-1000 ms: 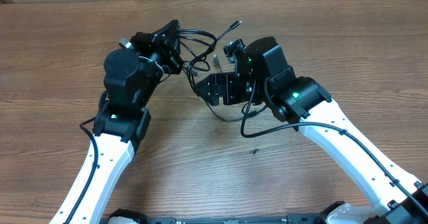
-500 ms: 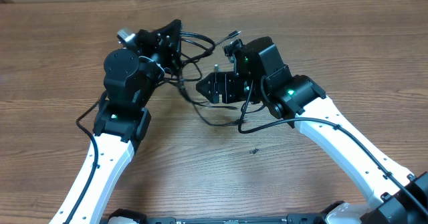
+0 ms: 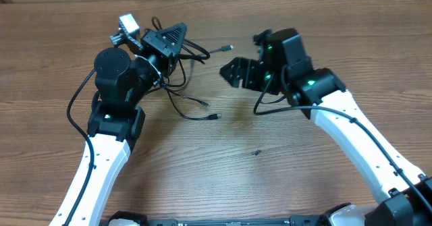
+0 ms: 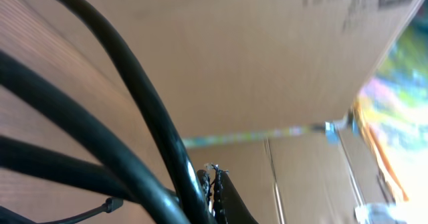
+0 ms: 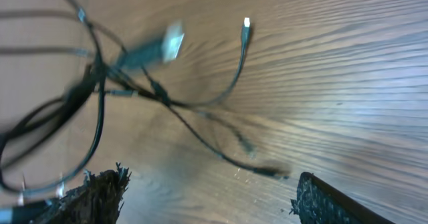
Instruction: Untangle cables
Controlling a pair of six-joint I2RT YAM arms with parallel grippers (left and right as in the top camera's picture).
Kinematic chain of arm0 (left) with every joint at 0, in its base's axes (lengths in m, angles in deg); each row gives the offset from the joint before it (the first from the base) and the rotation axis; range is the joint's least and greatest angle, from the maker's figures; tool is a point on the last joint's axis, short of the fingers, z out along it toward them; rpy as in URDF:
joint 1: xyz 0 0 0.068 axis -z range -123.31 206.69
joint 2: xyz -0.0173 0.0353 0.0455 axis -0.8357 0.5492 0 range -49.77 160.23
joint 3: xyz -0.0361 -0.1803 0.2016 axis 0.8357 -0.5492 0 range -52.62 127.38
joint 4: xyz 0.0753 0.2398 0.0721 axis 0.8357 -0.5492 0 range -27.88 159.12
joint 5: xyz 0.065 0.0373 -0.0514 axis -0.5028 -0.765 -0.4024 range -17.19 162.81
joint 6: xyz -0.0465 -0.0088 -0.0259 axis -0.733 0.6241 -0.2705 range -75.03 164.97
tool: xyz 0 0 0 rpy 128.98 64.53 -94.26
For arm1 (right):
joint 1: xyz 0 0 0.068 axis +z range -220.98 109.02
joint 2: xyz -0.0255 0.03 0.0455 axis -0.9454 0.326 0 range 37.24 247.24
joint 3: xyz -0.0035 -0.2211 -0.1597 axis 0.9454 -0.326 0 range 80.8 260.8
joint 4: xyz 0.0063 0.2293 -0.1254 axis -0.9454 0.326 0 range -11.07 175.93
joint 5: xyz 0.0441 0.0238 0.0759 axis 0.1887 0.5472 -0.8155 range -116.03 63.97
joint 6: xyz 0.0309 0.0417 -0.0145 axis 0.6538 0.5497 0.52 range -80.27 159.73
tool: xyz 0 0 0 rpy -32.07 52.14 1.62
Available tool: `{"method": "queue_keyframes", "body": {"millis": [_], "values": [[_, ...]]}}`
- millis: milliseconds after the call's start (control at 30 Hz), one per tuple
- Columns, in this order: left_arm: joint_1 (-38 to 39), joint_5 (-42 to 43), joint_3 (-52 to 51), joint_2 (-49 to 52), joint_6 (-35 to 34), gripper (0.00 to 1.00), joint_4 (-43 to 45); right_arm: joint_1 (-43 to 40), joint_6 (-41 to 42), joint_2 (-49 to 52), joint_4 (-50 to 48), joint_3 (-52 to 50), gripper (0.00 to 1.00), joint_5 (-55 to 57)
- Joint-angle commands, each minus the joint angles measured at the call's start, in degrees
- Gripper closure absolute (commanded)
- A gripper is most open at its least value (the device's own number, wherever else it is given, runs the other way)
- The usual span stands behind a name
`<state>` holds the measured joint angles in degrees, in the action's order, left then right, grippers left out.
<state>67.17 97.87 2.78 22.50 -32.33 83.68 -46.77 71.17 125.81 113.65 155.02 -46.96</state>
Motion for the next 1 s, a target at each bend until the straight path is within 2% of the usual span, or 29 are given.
{"method": "queue_keyframes", "body": {"millis": [0, 400, 567, 667, 833, 967], "values": [[-0.4, 8.6, 0.6, -0.3, 3.7, 0.96, 0.7, -1.2, 2.3, 0.1, -0.4, 1.0, 0.18, -0.1], [-0.3, 18.9, 0.6, -0.3, -2.6, 0.96, 3.3, -2.2, 2.9, 0.1, -2.5, 1.0, 0.18, 2.0], [-0.3, 23.0, 0.6, -0.3, -1.9, 0.96, 4.0, -2.2, 2.9, 0.1, -4.9, 1.0, 0.18, 1.3], [-0.3, 25.2, 0.6, -0.3, 1.6, 0.96, 2.8, -2.2, 2.8, 0.1, -8.1, 1.0, 0.18, -2.2], [-0.3, 21.6, 0.6, -0.3, 2.3, 0.96, 1.0, -0.9, 0.9, 0.1, -12.1, 1.0, 0.18, -12.0], [-0.3, 19.4, 0.6, -0.3, 0.7, 0.96, 1.1, 1.9, -2.2, 0.1, -10.8, 1.0, 0.18, -13.2]]}}
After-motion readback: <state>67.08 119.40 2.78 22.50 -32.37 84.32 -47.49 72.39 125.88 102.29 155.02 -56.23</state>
